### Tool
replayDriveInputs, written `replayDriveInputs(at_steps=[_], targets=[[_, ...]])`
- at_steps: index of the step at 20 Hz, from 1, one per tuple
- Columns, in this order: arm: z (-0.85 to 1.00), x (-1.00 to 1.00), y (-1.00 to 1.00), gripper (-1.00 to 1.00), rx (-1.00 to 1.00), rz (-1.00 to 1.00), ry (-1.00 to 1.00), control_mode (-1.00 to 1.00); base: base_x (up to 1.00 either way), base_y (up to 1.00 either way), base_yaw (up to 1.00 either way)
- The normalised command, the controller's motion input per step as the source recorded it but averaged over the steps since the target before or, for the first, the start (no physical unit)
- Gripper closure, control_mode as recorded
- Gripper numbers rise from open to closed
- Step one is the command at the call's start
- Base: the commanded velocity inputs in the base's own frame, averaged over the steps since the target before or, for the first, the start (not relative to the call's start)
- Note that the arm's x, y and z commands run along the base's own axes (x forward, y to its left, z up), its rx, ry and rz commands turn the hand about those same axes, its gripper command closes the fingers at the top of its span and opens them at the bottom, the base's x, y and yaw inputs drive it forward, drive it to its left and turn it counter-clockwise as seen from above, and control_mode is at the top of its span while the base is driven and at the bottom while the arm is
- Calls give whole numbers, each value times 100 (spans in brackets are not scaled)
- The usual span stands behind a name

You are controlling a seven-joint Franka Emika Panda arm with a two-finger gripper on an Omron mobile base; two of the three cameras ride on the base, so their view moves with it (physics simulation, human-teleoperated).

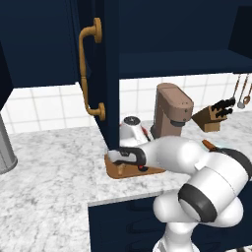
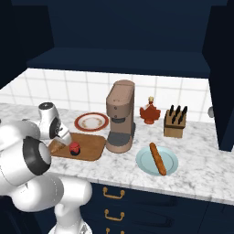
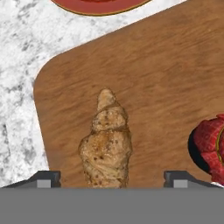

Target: From the different types of pastries on the counter, select a croissant and place it on the cutting board. Then retrieve a jar of jam from the cabinet and place it alongside the croissant on the cutting board.

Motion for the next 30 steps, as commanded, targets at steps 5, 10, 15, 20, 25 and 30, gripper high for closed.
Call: replayDriveInputs(at_steps=[5,10,15,20,25,30], targets=[[61,-27,33,-100,-13,0,-11,-100,0,0,0],[100,-29,37,-100,-28,-2,-6,-100,0,0,0],[100,0,-48,-100,-4,0,0,-100,0,0,0],[32,-27,-59,-100,-6,1,0,-100,0,0,0],[0,-97,-14,-100,-2,1,-8,-100,0,0,0],[10,-86,-45,-100,-1,3,-12,-100,0,0,0]])
